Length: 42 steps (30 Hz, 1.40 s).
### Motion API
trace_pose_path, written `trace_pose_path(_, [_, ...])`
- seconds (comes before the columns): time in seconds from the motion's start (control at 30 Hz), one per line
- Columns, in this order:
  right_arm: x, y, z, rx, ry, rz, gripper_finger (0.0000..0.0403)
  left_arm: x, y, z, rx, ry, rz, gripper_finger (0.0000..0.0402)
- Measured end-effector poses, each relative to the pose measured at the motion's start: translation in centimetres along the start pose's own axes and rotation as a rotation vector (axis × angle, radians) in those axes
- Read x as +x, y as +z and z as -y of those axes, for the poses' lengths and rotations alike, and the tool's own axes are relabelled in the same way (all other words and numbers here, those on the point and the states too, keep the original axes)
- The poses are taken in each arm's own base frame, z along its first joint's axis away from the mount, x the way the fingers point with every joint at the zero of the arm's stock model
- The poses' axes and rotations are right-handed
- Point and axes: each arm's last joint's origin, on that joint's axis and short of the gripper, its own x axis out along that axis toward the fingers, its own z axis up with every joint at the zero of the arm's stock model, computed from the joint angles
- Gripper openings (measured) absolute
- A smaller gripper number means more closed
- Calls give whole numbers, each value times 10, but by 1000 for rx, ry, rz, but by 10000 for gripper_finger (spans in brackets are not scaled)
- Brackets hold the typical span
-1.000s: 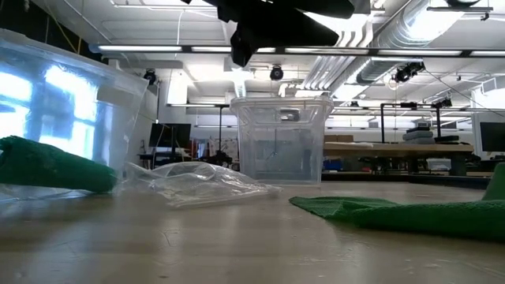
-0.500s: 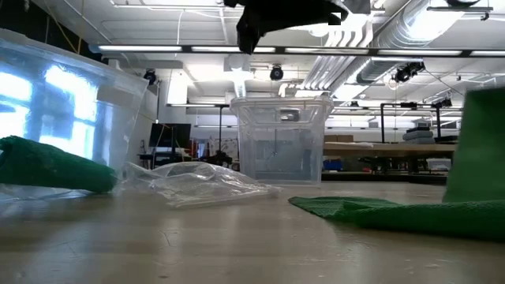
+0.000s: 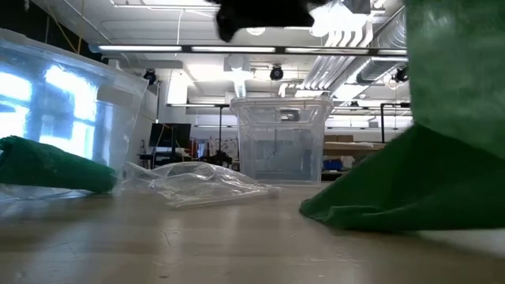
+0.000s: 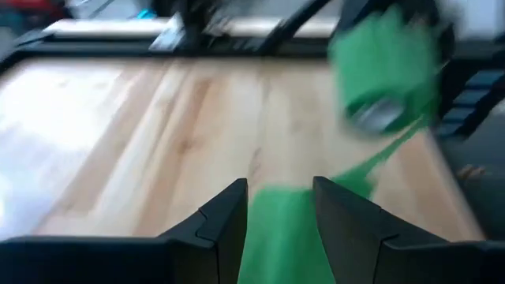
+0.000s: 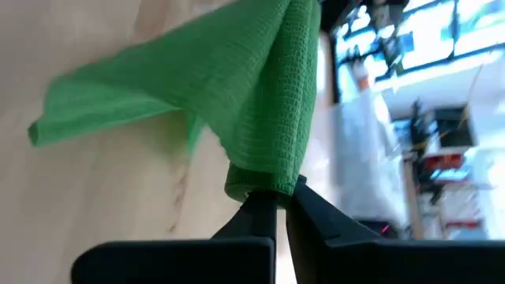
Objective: Roll bandage
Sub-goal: Roll the green bandage
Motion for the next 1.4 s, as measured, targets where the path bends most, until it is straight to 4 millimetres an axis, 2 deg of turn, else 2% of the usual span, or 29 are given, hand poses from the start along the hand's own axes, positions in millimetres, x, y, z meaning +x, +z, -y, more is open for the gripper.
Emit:
trace_pose_path(0.1, [-2,6,5,-36,-49,69,1,-9,-6,4,69,80,-45,138])
trace_pose_path(0.17, [-3,10,7,-34,-88,122,1,-11,-5,10,127,60,-21,138])
trace_pose_path(0.3, [-5,14,10,39,-163,227,1,-20,7,29,218,-33,122,135])
trace_pose_path(0.5, [-9,14,12,146,-201,319,2,-46,25,47,284,64,313,115])
trace_pose_path(0.57, [-9,14,12,85,-194,294,7,-51,28,49,279,91,333,109])
trace_pose_path(0.67, [-8,14,11,-96,-195,248,10,-56,33,47,221,78,351,103])
trace_pose_path(0.8, [-6,16,11,-248,-220,237,7,-52,34,45,164,8,349,102])
trace_pose_path(0.97, [-2,18,12,-273,-231,228,4,-48,34,44,169,-171,335,102])
trace_pose_path(1.17, [-3,19,12,-214,-241,251,4,-45,29,43,270,-168,294,105])
trace_pose_path(1.4, [-3,19,12,-186,-236,256,3,-39,26,40,284,-67,286,149])
